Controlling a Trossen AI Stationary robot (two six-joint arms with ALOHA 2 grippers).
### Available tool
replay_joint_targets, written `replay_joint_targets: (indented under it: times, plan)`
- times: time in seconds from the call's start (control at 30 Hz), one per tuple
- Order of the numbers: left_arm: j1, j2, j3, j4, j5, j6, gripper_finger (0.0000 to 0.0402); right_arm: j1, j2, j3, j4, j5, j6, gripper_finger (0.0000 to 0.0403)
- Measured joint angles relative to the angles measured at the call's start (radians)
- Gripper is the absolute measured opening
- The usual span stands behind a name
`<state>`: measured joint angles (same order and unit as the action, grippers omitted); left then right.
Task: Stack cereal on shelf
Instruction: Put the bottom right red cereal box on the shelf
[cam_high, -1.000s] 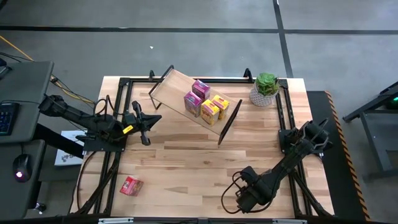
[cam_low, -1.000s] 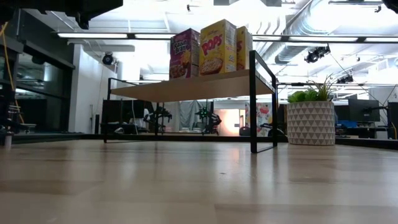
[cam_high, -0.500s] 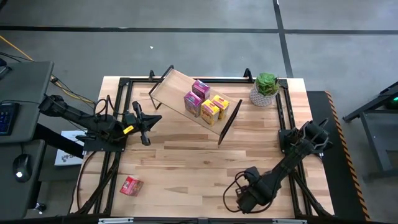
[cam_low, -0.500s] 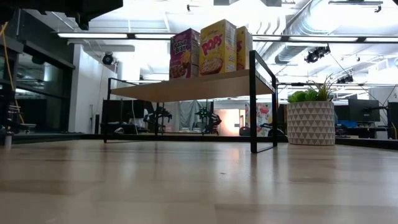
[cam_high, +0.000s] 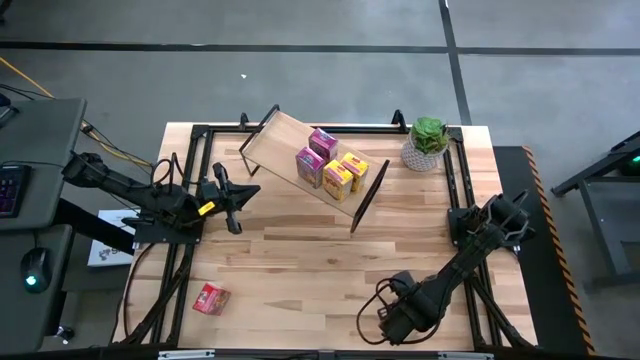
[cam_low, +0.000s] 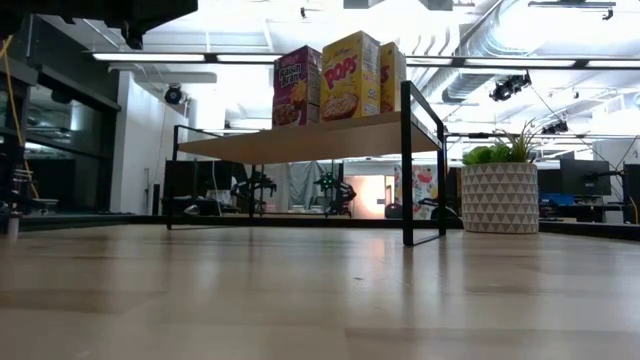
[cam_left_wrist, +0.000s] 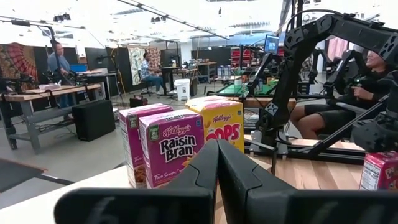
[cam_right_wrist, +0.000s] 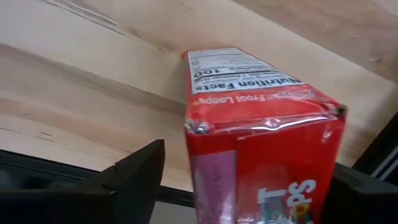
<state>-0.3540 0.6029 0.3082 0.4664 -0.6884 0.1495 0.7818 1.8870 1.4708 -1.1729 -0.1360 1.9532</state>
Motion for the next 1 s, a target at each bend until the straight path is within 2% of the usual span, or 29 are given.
replay_joint_targets:
  times: [0.4,0.53,0.6,0.77,1.0]
  plan:
    - [-0.006,-0.045,0.0,0.0,0.007,0.006,0.0001,0.0,-0.001,0.0,0.006,-0.052,-0.105,0.014]
    - [-0.058,-0.134,0.008,-0.03,0.047,0.053,0.0001,0.0,-0.002,0.028,0.049,-0.024,-0.203,0.0119]
    - [-0.096,-0.188,0.016,-0.055,0.055,0.062,0.0001,0.0,-0.002,0.062,0.082,0.035,-0.256,0.0121]
    - [-0.185,-0.314,0.019,-0.111,0.056,0.062,0.0001,-0.012,-0.002,0.201,0.158,0.264,-0.459,0.0141]
    - [-0.252,-0.39,0.019,-0.158,0.086,0.063,0.0001,-0.079,-0.002,0.482,0.22,0.685,-0.942,0.0145]
